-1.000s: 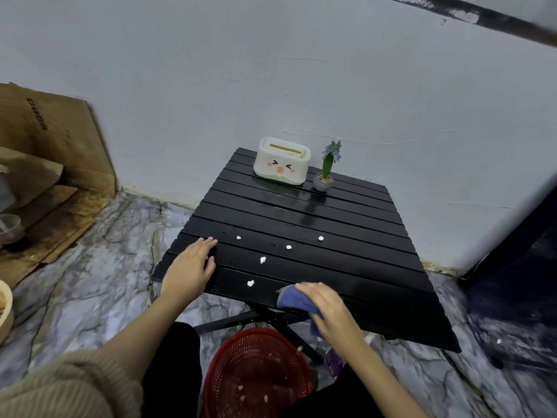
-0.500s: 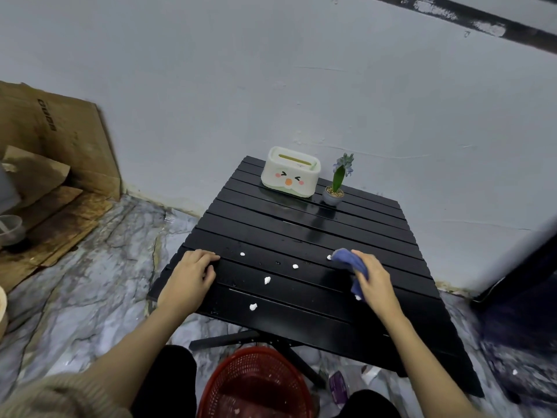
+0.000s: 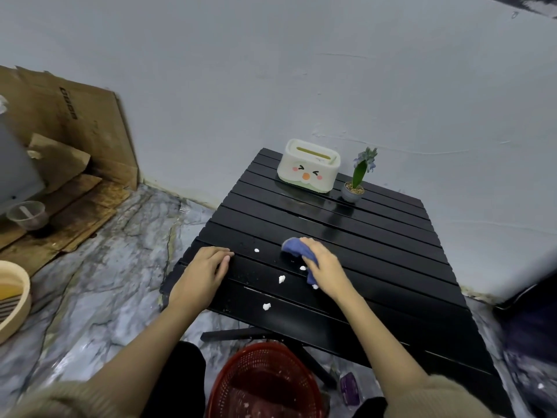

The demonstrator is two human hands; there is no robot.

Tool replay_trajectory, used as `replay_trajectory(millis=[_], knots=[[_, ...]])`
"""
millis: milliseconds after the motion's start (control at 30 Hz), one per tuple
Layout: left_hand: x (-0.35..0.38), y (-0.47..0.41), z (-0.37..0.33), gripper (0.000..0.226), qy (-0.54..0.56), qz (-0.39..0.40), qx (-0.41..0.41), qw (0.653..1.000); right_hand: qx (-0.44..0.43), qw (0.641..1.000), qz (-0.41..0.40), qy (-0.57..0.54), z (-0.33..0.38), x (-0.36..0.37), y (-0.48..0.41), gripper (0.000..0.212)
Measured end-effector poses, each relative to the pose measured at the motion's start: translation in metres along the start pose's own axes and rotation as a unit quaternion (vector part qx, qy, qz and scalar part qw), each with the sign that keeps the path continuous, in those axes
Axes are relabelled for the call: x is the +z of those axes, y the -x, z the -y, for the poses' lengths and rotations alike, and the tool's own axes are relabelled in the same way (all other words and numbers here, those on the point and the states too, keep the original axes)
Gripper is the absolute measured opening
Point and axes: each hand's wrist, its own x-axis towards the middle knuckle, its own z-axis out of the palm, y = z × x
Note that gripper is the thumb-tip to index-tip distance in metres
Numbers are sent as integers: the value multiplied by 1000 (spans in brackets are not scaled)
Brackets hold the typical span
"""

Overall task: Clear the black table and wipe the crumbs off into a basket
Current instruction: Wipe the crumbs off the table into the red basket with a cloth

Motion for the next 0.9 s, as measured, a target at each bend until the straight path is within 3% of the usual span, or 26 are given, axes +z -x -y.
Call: replay_trajectory(millis=[267, 533, 667, 767, 900], knots=[[-1, 1, -1, 33, 20, 6, -4, 1000, -119, 987, 106, -31, 23, 6, 68, 45], [-3, 1, 0, 34, 30, 19, 0, 999, -120, 974, 184, -60, 43, -8, 129, 40], [-8, 0, 1, 35, 60, 48, -13, 997, -106, 986, 88, -95, 38, -26, 120, 49], [-15, -3, 1, 35, 74, 67, -9, 995, -65, 995, 7, -81, 27, -35, 94, 41], [-21, -11, 3, 36, 81, 87, -10, 993, 16, 1000, -15, -10, 10, -16, 62, 37]])
